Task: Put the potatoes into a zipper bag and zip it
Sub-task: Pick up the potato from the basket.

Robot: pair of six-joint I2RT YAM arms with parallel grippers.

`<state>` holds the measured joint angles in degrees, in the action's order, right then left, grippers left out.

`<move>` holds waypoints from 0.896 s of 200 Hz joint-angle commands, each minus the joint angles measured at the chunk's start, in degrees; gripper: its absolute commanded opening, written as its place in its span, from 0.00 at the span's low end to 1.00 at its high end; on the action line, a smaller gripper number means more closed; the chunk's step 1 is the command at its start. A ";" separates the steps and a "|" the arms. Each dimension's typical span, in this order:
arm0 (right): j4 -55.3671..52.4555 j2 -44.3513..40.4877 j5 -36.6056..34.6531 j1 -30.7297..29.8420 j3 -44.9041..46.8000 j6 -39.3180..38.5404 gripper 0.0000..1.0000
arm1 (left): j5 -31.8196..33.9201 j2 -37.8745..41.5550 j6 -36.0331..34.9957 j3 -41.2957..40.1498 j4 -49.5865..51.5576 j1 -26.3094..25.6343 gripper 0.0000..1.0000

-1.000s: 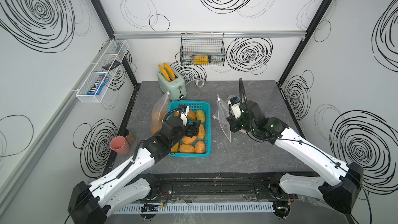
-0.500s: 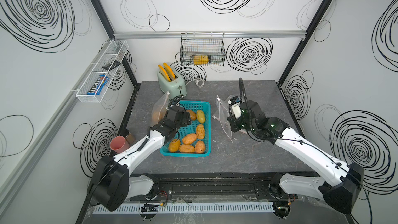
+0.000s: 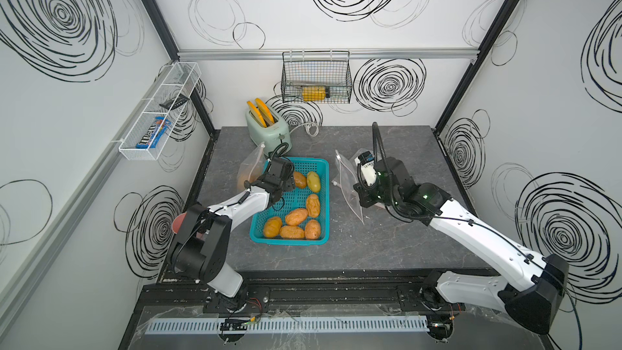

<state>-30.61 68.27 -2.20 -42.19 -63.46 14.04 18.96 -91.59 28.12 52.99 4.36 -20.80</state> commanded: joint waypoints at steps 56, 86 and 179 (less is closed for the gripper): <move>-0.15 -0.31 -0.51 -0.27 1.30 -0.52 0.00 | 1.70 -9.30 -0.08 3.92 -2.32 1.61 0.74; 0.24 -0.51 -0.62 -0.26 2.03 -0.56 0.00 | 0.72 -11.36 -0.17 4.57 -2.71 1.99 0.73; -0.02 0.11 -0.49 -0.08 2.29 0.09 0.00 | -1.74 -8.21 -0.20 3.31 -4.76 2.67 0.47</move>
<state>-30.61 68.27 -2.24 -42.19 -62.02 14.04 18.57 -102.94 26.94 56.60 2.50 -18.76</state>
